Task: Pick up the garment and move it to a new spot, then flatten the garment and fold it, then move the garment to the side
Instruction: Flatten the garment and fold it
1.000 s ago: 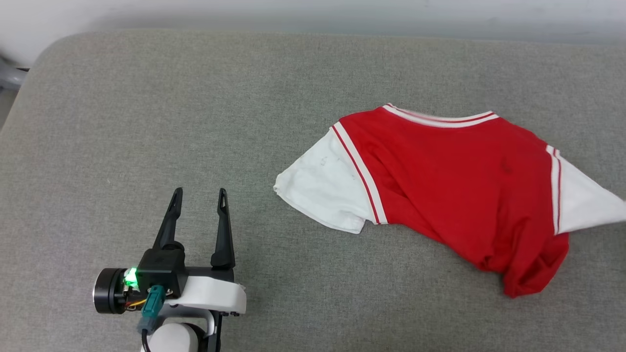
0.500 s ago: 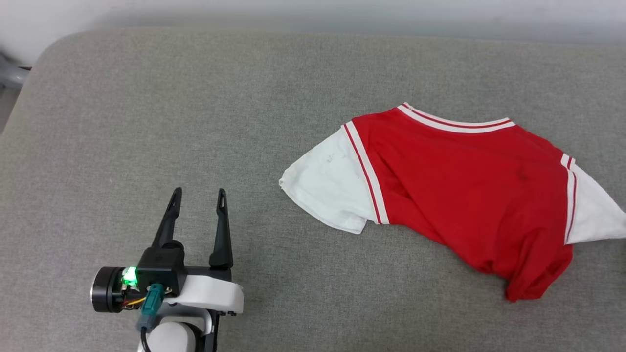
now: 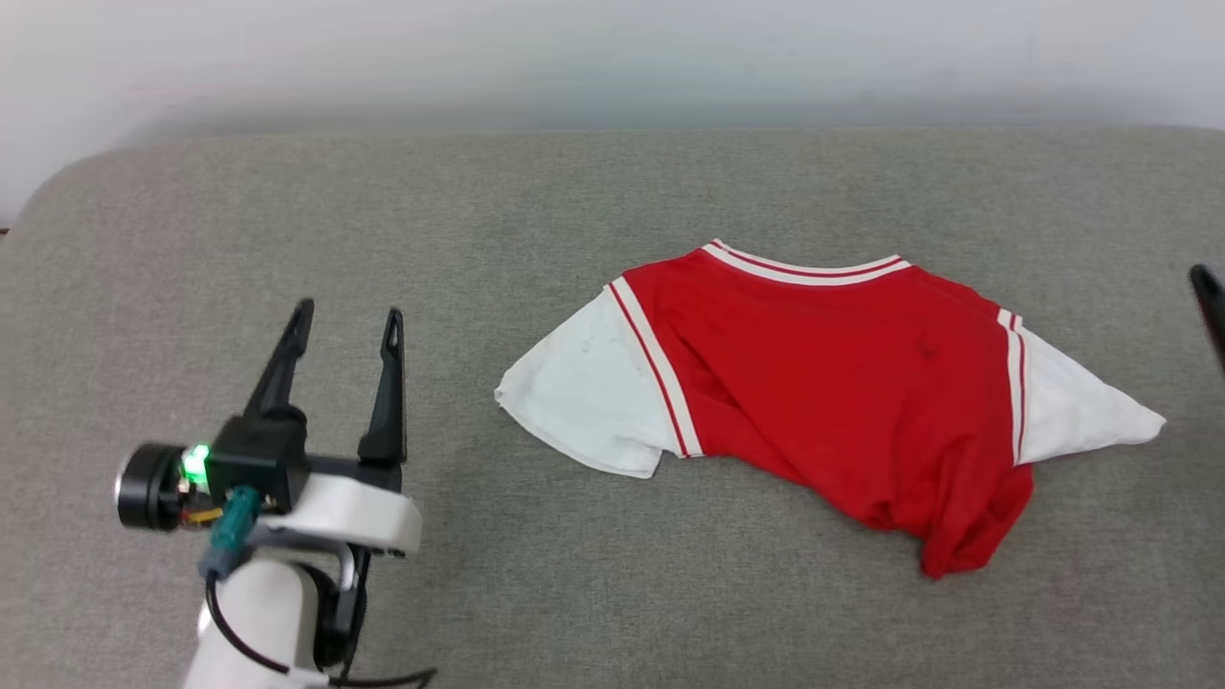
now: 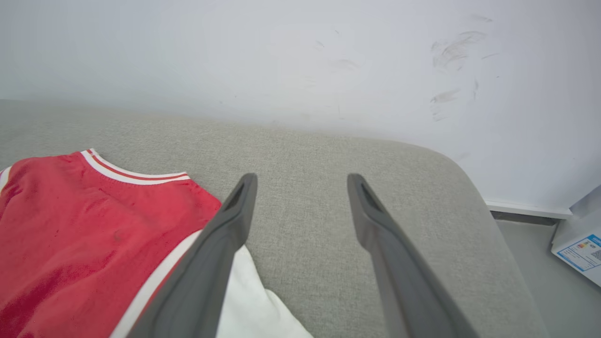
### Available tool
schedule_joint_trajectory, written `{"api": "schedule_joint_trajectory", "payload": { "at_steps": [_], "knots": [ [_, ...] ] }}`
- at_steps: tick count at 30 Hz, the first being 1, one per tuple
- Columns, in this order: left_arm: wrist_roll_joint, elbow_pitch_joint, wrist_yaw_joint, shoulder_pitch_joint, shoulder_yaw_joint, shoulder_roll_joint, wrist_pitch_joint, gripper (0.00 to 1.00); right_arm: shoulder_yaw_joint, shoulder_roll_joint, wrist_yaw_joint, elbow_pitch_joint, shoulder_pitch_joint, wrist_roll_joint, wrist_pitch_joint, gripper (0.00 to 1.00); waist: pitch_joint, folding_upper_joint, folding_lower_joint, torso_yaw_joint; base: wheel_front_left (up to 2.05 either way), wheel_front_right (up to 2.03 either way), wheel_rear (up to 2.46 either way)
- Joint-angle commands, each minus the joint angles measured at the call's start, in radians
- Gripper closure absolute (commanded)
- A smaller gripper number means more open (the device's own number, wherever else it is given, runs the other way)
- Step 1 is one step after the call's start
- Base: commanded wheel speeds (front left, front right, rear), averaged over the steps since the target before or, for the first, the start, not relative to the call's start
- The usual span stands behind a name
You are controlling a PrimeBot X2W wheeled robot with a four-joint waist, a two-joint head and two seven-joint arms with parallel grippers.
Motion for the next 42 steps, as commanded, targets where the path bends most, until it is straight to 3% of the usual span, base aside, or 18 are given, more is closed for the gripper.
{"api": "schedule_joint_trajectory", "payload": {
  "at_steps": [1, 5, 9, 13, 18, 23, 29, 35, 42],
  "knots": [
    [-0.004, 0.011, -0.014, -0.039, -0.001, 0.013, -0.003, 0.0, -0.058, 0.024, -0.001, -0.029, 0.057, -0.048, -0.002, 0.0, -0.006, 0.0, 0.0, -0.013, 0.0, 0.0, 0.0],
    [-0.019, 0.076, -0.059, -0.143, -0.022, 0.052, 0.0, 0.0, -0.255, 0.093, -0.001, -0.147, 0.186, -0.208, -0.002, 0.0, -0.008, 0.0, 0.0, -0.027, 0.0, 0.0, 0.0],
    [-0.041, 0.12, -0.08, -0.238, -0.054, 0.081, 0.049, 0.0, -0.37, 0.151, -0.001, -0.231, 0.281, -0.312, -0.002, 0.0, -0.006, 0.0, 0.0, -0.035, 0.0, 0.0, 0.0],
    [-0.106, 0.175, -0.094, -0.347, -0.116, 0.116, 0.187, 0.0, -0.479, 0.234, -0.001, -0.338, 0.381, -0.43, 0.008, 0.0, 0.0, 0.0, 0.0, -0.047, 0.0, 0.0, 0.0],
    [-0.259, 0.242, -0.094, -0.459, -0.247, 0.182, 0.47, 0.0, -0.57, 0.324, -0.001, -0.472, 0.473, -0.525, 0.081, 0.0, 0.014, 0.0, 0.0, -0.065, 0.0, 0.0, 0.0],
    [-0.437, 0.281, -0.094, -0.532, -0.378, 0.253, 0.725, 0.0, -0.623, 0.38, -0.001, -0.565, 0.529, -0.571, 0.143, 0.0, 0.034, 0.0, 0.0, -0.08, 0.0, 0.0, 0.0],
    [-0.587, 0.324, -0.095, -0.593, -0.515, 0.322, 0.944, 0.0, -0.64, 0.408, -0.001, -0.63, 0.537, -0.59, 0.184, 0.0, 0.066, 0.0, 0.0, -0.099, 0.0, 0.0, 0.0],
    [-0.656, 0.392, -0.095, -0.627, -0.625, 0.347, 1.039, 0.0, -0.634, 0.419, -0.001, -0.649, 0.512, -0.594, 0.197, 0.0, 0.099, 0.0, 0.0, -0.119, 0.0, 0.0, 0.0],
    [-0.703, 0.476, -0.095, -0.622, -0.735, 0.356, 1.039, 0.0, -0.616, 0.424, -0.001, -0.635, 0.49, -0.592, 0.186, 0.0, 0.124, 0.0, 0.0, -0.138, 0.0, 0.0, 0.0]
  ]
}}
